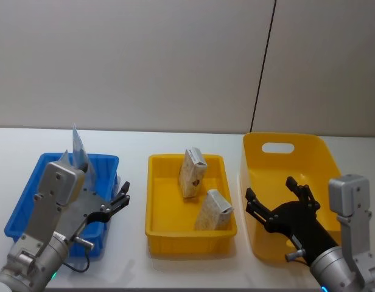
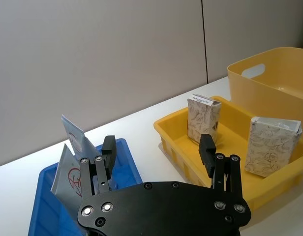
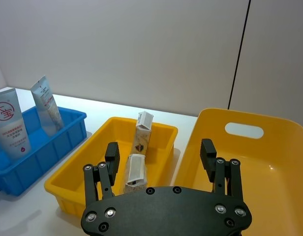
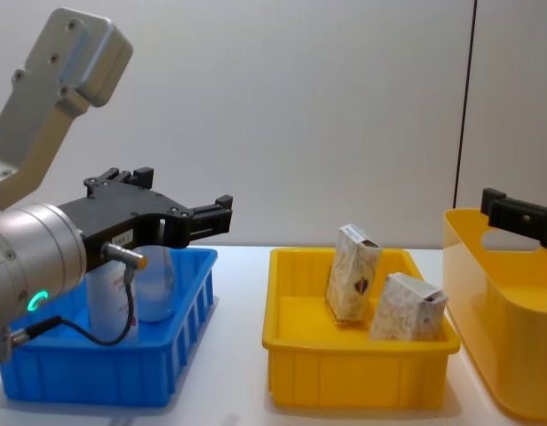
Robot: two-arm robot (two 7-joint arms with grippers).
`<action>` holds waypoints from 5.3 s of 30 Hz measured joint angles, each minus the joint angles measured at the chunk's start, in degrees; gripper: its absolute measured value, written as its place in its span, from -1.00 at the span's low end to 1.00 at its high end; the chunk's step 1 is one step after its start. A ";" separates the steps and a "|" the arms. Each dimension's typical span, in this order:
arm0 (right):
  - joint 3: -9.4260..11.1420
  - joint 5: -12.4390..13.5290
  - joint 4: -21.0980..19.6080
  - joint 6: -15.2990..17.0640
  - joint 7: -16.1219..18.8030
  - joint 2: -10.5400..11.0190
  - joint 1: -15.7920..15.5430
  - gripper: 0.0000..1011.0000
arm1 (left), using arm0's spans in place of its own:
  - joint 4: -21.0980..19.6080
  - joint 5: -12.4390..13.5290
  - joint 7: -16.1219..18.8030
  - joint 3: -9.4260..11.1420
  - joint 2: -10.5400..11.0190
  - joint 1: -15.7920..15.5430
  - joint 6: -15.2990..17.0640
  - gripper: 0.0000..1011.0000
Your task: Bimanual collaborative sorting of washing and personal care products
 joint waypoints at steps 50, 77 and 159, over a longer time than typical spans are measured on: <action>0.00 0.00 0.00 0.00 0.00 0.00 0.00 0.98 | 3.99 -4.80 0.69 -7.37 0.35 1.88 0.95 0.98; 0.00 0.00 0.00 0.00 0.00 0.00 0.00 0.98 | 15.57 -9.18 -5.63 -9.39 -2.18 -4.19 2.69 0.98; 0.00 0.00 0.00 0.00 0.00 0.00 0.00 0.98 | 18.68 -4.68 -10.20 -10.78 -5.38 -8.72 0.48 -0.47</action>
